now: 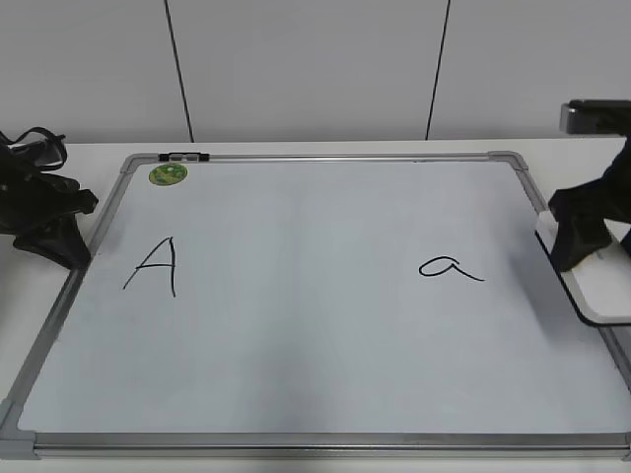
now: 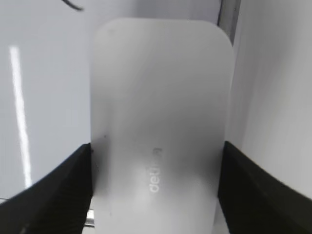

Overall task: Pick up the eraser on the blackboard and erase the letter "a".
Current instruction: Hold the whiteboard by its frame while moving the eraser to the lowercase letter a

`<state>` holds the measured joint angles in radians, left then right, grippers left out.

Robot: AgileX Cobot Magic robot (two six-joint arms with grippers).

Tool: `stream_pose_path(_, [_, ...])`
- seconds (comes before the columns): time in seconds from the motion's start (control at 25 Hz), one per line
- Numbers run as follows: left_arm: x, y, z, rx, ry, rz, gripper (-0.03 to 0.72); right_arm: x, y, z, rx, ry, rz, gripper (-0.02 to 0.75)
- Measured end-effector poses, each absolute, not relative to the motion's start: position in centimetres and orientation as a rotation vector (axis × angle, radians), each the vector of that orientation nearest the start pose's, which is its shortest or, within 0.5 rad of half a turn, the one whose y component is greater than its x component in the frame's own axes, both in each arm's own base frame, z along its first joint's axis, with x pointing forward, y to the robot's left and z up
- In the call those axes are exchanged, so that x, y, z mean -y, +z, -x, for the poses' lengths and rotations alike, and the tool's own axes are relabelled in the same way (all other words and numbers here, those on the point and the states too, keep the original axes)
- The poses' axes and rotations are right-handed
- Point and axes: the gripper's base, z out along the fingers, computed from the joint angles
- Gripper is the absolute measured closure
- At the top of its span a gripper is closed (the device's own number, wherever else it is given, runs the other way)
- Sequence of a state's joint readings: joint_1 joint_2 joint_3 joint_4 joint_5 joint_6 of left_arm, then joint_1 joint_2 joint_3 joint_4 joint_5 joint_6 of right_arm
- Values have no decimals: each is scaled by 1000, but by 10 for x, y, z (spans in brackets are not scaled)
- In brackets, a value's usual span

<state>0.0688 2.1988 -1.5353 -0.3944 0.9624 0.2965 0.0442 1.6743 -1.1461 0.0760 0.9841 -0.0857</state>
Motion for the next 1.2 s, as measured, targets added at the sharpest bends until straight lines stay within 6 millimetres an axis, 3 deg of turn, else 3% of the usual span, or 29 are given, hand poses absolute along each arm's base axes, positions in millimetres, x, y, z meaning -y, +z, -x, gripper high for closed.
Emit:
stream_pose_path(0.16, [-1,124,-426,-3014,-480,-8,655,-30,241,-338,-2947,101,195,198])
stream_pose_path(0.28, [-1,124,-426,-3014,-480,-8,655,-44,235,-354,-2955,99,259,198])
stream_pose_path(0.44, [-1,124,-426,-3014,-480,-8,655,-58,219,-382,-2965,102,314,198])
stream_pose_path(0.64, [-1,125,-427,-3012,-479,-9,655,-62,190,-408,-2999,86,363,198])
stream_pose_path(0.96, [-1,125,-427,-3012,-479,-9,654,-63,165,-418,-3028,77,400,198])
stream_pose_path(1.2, [-1,125,-426,-3014,-480,-9,654,-63,164,-419,-3020,76,402,198])
